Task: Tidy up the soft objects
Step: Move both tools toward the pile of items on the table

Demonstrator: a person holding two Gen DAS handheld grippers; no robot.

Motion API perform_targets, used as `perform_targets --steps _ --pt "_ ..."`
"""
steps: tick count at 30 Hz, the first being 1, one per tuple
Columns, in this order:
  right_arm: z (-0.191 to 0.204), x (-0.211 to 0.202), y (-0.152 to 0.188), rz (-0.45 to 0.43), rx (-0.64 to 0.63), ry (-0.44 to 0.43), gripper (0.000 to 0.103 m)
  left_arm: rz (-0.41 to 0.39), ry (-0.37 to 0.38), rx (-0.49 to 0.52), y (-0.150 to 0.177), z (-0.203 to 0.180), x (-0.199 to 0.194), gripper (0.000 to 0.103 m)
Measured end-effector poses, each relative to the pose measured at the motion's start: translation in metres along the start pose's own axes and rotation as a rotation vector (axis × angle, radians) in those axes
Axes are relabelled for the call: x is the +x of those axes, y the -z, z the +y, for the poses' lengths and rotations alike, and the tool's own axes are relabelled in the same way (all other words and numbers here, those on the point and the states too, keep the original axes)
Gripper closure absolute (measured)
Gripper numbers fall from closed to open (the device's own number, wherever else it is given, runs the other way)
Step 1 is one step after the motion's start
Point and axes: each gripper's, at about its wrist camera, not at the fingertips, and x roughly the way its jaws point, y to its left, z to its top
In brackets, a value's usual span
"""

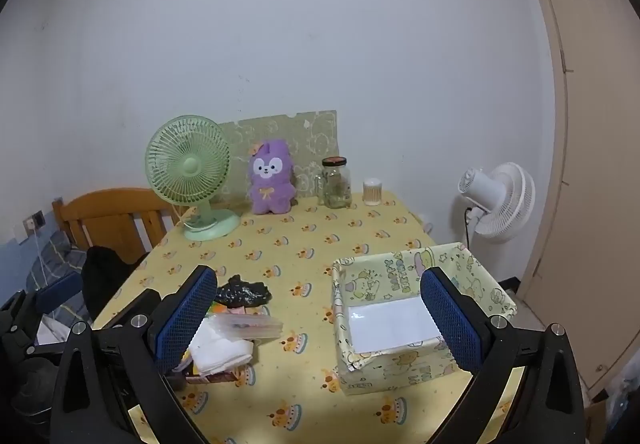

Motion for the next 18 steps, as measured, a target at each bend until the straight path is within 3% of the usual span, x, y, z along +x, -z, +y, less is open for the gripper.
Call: perform_targets --steps 18 --pt "-0.0024 0.0017 0.0024 -0.002 0.0 -0.004 0.0 0.01 0.026 0.003 0.0 -0.0023 0.0054 0.005"
